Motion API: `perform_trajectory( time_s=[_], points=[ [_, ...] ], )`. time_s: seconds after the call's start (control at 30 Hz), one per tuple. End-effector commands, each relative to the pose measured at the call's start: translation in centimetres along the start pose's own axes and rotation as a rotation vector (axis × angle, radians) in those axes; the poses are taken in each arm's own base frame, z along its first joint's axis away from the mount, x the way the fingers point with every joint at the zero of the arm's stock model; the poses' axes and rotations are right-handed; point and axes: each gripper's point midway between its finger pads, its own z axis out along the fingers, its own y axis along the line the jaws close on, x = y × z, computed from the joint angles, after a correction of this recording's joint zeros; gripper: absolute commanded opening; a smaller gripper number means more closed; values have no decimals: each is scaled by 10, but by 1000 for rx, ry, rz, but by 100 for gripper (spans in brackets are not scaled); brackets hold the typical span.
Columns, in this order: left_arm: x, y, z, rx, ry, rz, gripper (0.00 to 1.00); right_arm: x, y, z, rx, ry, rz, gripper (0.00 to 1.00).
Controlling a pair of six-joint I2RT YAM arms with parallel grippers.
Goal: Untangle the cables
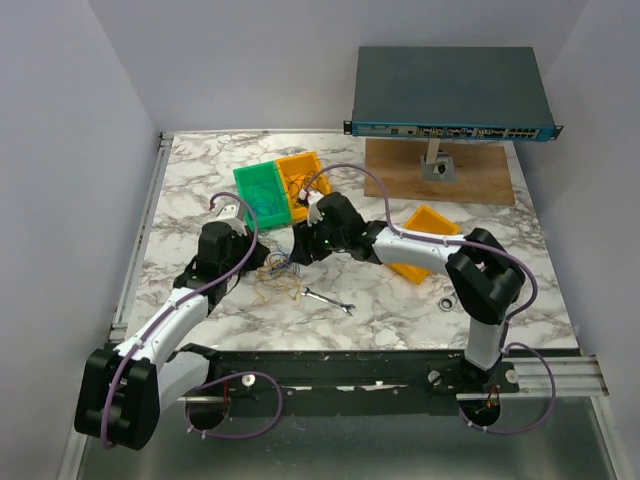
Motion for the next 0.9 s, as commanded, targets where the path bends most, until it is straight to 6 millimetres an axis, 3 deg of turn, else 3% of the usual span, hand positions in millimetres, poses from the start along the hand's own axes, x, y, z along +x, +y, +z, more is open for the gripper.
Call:
perform_trajectory(
  time_s=[0.0,0.33,0.43,0.53,0.7,0.87],
  points=[
    [-1,-5,-1,28,-10,20,0,2,14,14,-74,-10,6,52],
    [-2,-4,-2,23,-15,19,0,18,23,32,-99,21,22,41],
    [-2,-4,-2,23,-16,19,0,20,25,34,-108,28,31,27],
    [-3,-2,-3,10,-21,18,0,15,24,28,-89,8,30,3],
    [-8,3,-8,-26,-53,13,0,1,9,-3,43,-58,18,1],
    [-12,8,-14,-55,-93,6,0,-8,-32,-66,336,-133,-1,1]
  ],
)
